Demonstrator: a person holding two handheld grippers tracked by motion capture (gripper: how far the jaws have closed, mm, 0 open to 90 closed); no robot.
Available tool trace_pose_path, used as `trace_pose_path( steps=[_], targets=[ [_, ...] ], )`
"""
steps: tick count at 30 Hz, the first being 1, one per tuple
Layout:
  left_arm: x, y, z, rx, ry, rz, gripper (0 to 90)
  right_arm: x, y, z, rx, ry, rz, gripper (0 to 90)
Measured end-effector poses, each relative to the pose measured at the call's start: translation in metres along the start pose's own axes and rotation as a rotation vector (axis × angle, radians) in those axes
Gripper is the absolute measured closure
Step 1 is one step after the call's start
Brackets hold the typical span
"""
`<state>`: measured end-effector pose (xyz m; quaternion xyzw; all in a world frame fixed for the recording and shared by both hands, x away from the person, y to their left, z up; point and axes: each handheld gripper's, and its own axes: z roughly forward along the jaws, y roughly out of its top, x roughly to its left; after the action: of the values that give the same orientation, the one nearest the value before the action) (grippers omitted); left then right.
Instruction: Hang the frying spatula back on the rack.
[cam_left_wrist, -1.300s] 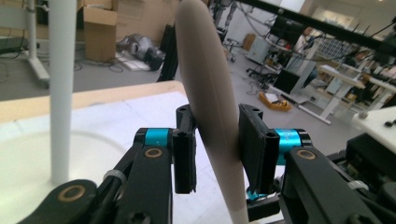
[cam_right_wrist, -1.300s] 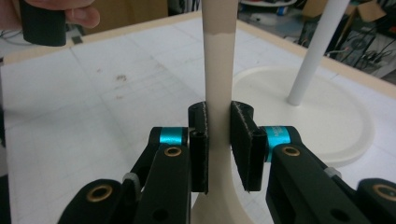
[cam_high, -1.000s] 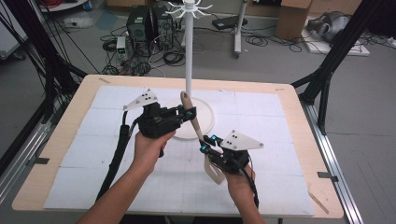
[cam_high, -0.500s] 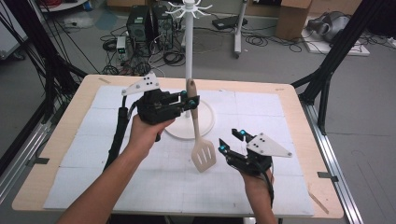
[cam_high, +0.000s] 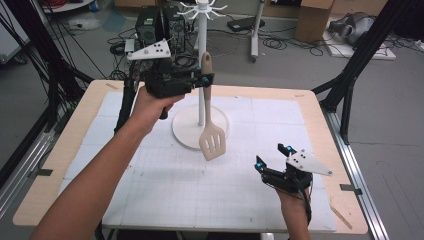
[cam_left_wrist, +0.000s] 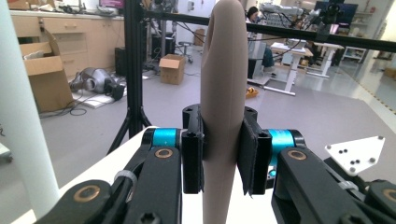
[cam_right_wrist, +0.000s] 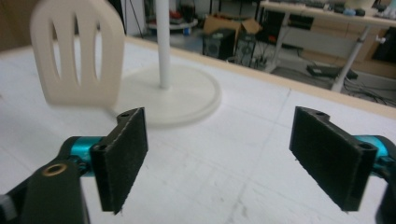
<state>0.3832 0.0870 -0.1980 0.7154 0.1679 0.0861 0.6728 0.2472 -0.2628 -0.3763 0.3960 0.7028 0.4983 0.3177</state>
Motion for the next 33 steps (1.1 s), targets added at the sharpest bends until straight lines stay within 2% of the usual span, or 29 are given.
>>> trace_pose_path(
  steps=[2,4,10,15,17,24,28,33],
  targets=[
    [0.006,0.006,0.002,-0.006,-0.012,0.0,73.4,-0.004,-0.001,-0.001,0.027,-0.004,-0.019,17.6],
    [0.01,0.01,0.003,-0.004,-0.017,0.002,73.4,-0.007,-0.001,-0.003,0.045,-0.003,-0.016,17.6],
    [0.021,0.027,0.013,-0.004,-0.016,-0.009,73.4,-0.012,-0.006,-0.006,0.051,-0.003,-0.003,17.7],
    [0.028,0.04,0.02,-0.008,0.005,-0.016,73.4,-0.013,-0.007,-0.007,0.038,0.01,-0.002,17.7],
    [0.03,0.042,0.022,-0.013,0.006,-0.028,73.4,-0.012,-0.007,-0.007,0.037,0.023,-0.008,17.7],
    [0.033,0.049,0.028,0.002,0.015,-0.033,73.4,-0.012,-0.008,-0.006,0.031,0.031,-0.001,17.7],
    [0.037,0.05,0.031,-0.009,0.017,-0.062,73.4,-0.012,-0.008,-0.006,0.018,0.046,0.004,17.7],
    [0.043,0.048,0.031,0.006,0.034,-0.082,73.4,-0.012,-0.008,-0.007,0.017,0.047,0.008,17.7]
  ],
)
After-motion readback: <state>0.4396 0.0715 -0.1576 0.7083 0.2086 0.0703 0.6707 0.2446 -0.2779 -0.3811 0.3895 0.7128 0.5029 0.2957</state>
